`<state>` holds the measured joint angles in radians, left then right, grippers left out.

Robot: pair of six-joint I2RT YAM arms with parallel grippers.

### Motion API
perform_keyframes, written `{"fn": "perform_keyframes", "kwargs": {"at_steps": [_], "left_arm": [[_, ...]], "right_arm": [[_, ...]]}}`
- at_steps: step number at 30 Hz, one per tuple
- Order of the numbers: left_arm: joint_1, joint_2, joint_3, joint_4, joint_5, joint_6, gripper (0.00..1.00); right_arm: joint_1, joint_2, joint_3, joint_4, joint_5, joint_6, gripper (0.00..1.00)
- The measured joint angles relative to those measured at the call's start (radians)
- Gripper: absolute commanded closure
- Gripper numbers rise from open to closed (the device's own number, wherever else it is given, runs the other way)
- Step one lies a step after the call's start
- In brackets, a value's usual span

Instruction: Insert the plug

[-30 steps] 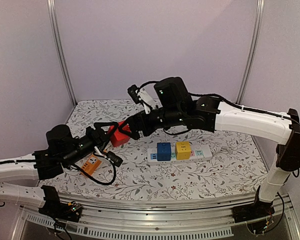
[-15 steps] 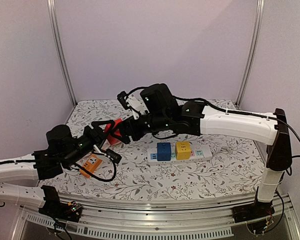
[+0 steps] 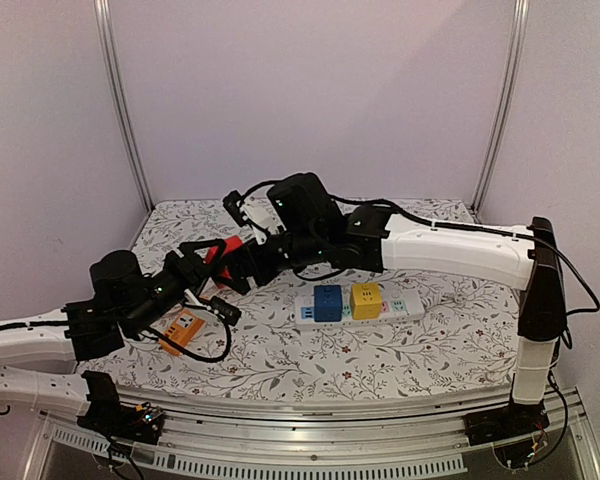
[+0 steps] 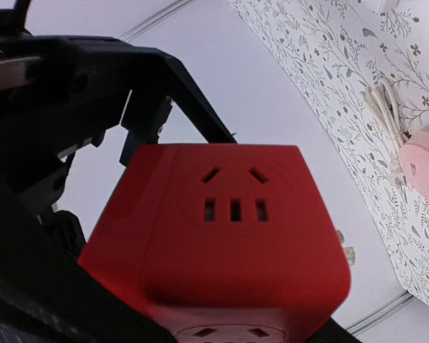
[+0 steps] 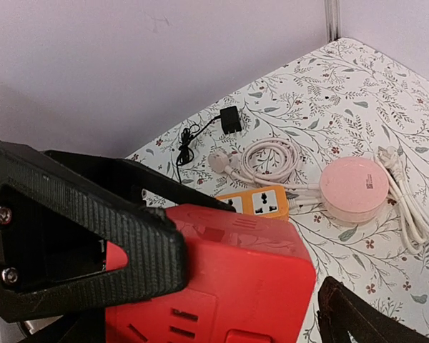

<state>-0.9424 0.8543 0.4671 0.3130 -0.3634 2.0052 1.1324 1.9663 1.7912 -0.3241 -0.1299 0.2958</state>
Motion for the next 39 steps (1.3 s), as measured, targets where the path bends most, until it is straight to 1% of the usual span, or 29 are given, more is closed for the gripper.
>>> {"fn": "perform_keyframes", "kwargs": {"at_steps": [3, 4, 5, 6, 8, 9, 10, 11, 12, 13, 14, 15, 16, 19, 21, 24, 25, 28, 30, 32, 35, 39], "left_arm": [[-0.001, -0.003, 0.0, -0.002, 0.018, 0.001, 1.0], [-0.002, -0.004, 0.0, -0.002, 0.023, 0.001, 1.0], [-0.002, -0.004, 0.0, -0.005, 0.026, 0.002, 1.0], [-0.002, -0.004, -0.002, -0.01, 0.029, 0.003, 1.0], [-0.002, -0.005, -0.004, -0.016, 0.028, 0.004, 1.0], [-0.002, -0.004, -0.003, -0.027, 0.006, 0.002, 1.0], [-0.002, -0.003, -0.002, -0.034, 0.0, 0.003, 1.0], [-0.002, -0.003, -0.003, -0.04, 0.0, 0.003, 1.0], [-0.003, -0.003, -0.003, -0.042, 0.001, 0.003, 0.91], [-0.003, -0.003, -0.003, -0.04, 0.0, 0.004, 0.66], [-0.003, -0.004, -0.003, -0.041, 0.0, 0.004, 0.31], [-0.003, -0.005, -0.003, -0.043, 0.0, 0.003, 0.03], [-0.004, -0.009, -0.005, -0.049, 0.003, 0.002, 0.01], [-0.007, -0.044, -0.008, -0.065, 0.012, -0.059, 0.0], [-0.013, -0.075, -0.003, -0.106, 0.007, -0.13, 0.0], [-0.023, -0.097, 0.018, -0.205, -0.01, -0.274, 0.01], [-0.024, -0.1, 0.023, -0.234, -0.016, -0.315, 0.01], [-0.025, -0.128, 0.022, -0.325, -0.033, -0.477, 0.01], [-0.024, -0.164, 0.002, -0.359, -0.044, -0.57, 0.01], [-0.019, -0.203, -0.026, -0.385, -0.052, -0.643, 0.0], [0.01, -0.255, -0.066, -0.434, -0.054, -0.753, 0.0], [0.108, -0.304, -0.074, -0.49, -0.046, -0.913, 0.0]], "right_arm": [[0.001, 0.002, -0.05, 0.069, -0.026, -0.005, 0.16], [0.002, 0.002, -0.069, 0.097, -0.023, -0.005, 0.2], [0.002, 0.002, -0.085, 0.119, -0.02, -0.006, 0.27], [0.003, 0.002, -0.094, 0.137, -0.014, -0.008, 0.34], [0.008, 0.001, -0.101, 0.157, 0.003, -0.018, 0.54], [0.014, 0.0, -0.102, 0.16, 0.045, -0.031, 0.64], [0.02, 0.0, -0.103, 0.163, 0.074, -0.04, 0.77], [0.023, 0.0, -0.106, 0.161, 0.091, -0.043, 0.87], [0.024, 0.0, -0.108, 0.162, 0.096, -0.045, 0.96], [0.024, 0.0, -0.11, 0.167, 0.099, -0.049, 1.0], [0.024, 0.0, -0.111, 0.169, 0.1, -0.051, 1.0], [0.024, 0.0, -0.116, 0.175, 0.1, -0.054, 1.0], [0.024, -0.003, -0.124, 0.182, 0.097, -0.059, 1.0], [0.007, -0.036, -0.174, 0.176, 0.07, -0.09, 1.0], [-0.023, -0.08, -0.216, 0.141, 0.029, -0.145, 1.0], [-0.108, -0.166, -0.257, 0.043, -0.071, -0.253, 1.0], [-0.154, -0.2, -0.268, 0.006, -0.111, -0.298, 1.0], [-0.348, -0.319, -0.31, -0.09, -0.254, -0.445, 1.0], [-0.507, -0.397, -0.369, -0.136, -0.369, -0.587, 1.0], [-0.628, -0.45, -0.433, -0.175, -0.432, -0.73, 1.0], [-0.732, -0.485, -0.531, -0.245, -0.488, -0.949, 1.0], [-0.79, -0.459, -0.576, -0.372, -0.558, -1.179, 1.0]]}}
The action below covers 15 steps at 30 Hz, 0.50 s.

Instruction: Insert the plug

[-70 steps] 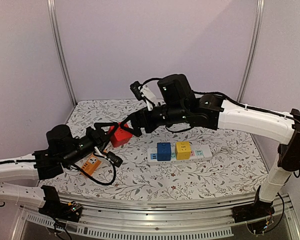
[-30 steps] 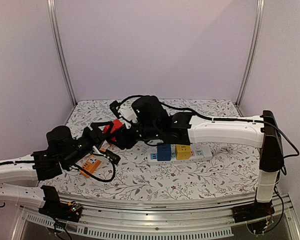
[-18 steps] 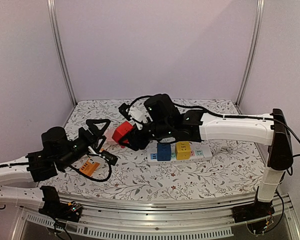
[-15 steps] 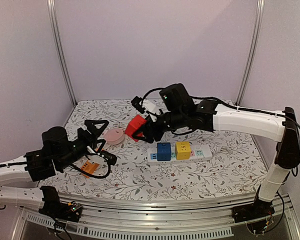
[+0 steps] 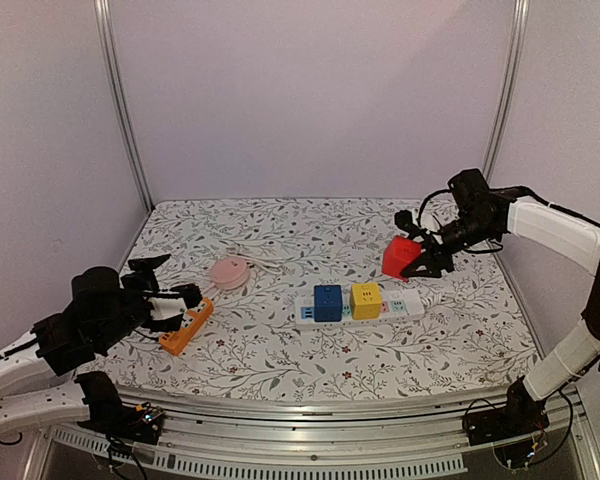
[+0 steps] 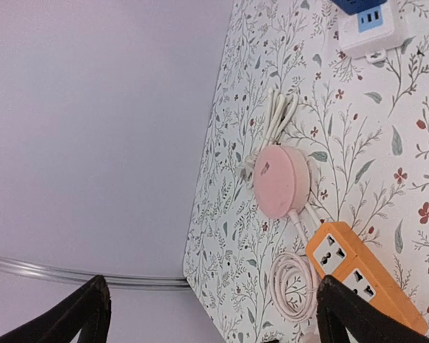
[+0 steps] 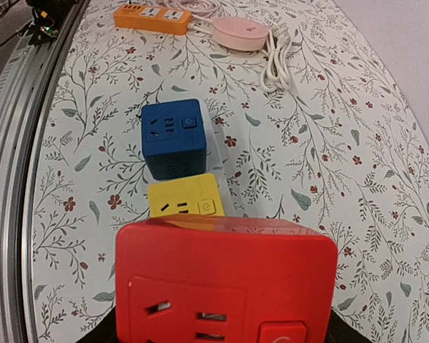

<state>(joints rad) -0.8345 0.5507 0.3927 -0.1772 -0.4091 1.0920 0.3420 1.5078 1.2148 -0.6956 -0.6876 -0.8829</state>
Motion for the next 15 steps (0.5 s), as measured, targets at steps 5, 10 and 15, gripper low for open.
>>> {"fn": "perform_keyframes", "kwargs": {"at_steps": [5, 10, 15], "left_arm": [[0.187, -0.051, 0.012, -0.058, 0.036, -0.262, 0.0], [0.403, -0.119, 0.04, -0.133, 0.133, -0.514, 0.0], [0.527, -0.166, 0.051, -0.175, 0.25, -0.635, 0.0]], "right_arm": [[-0.027, 0.074, 0.0, -0.087, -0.007, -0.183, 1.0], [-0.028, 0.157, -0.02, -0.114, 0.026, -0.272, 1.0], [-0.028, 0.158, -0.064, -0.132, 0.056, -0.32, 1.0]]}}
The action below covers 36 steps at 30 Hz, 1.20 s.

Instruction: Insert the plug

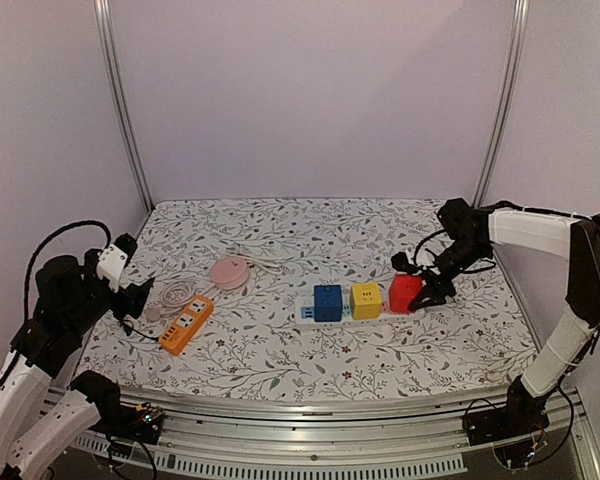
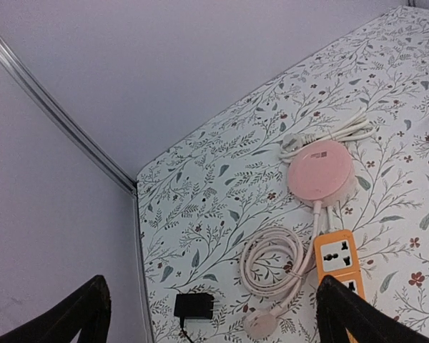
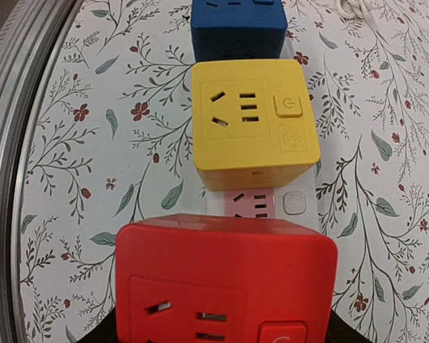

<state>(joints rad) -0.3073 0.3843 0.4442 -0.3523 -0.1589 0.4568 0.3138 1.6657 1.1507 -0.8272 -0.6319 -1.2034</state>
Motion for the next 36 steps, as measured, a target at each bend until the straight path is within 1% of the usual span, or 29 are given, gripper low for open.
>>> {"fn": "perform_keyframes", "kwargs": {"at_steps": [3, 7, 11, 14, 22, 29, 36], "left_arm": [[0.058, 0.003, 0.006, -0.01, 0.056, -0.072, 0.01], [0.135, 0.014, 0.045, -0.021, 0.155, -0.212, 0.01], [0.176, 0.029, 0.051, -0.021, 0.259, -0.326, 0.01], [0.188, 0.043, 0.046, -0.021, 0.307, -0.373, 0.0], [0.191, 0.069, 0.035, -0.018, 0.359, -0.399, 0.01], [0.193, 0.081, 0.03, -0.018, 0.369, -0.398, 0.0], [0.195, 0.095, 0.03, -0.009, 0.372, -0.397, 0.01]], "right_arm": [[0.0, 0.002, -0.005, -0.005, 0.012, -0.016, 1.0], [0.0, 0.027, 0.0, -0.009, 0.034, -0.037, 1.0], [0.0, 0.058, 0.005, -0.014, 0.047, -0.055, 1.0], [0.0, 0.06, 0.011, -0.016, 0.054, -0.063, 1.0], [0.0, 0.1, 0.064, -0.025, 0.056, -0.085, 1.0], [0.0, 0.152, 0.105, -0.051, 0.067, -0.116, 1.0], [0.004, 0.166, 0.12, -0.07, 0.1, -0.151, 1.0]]}}
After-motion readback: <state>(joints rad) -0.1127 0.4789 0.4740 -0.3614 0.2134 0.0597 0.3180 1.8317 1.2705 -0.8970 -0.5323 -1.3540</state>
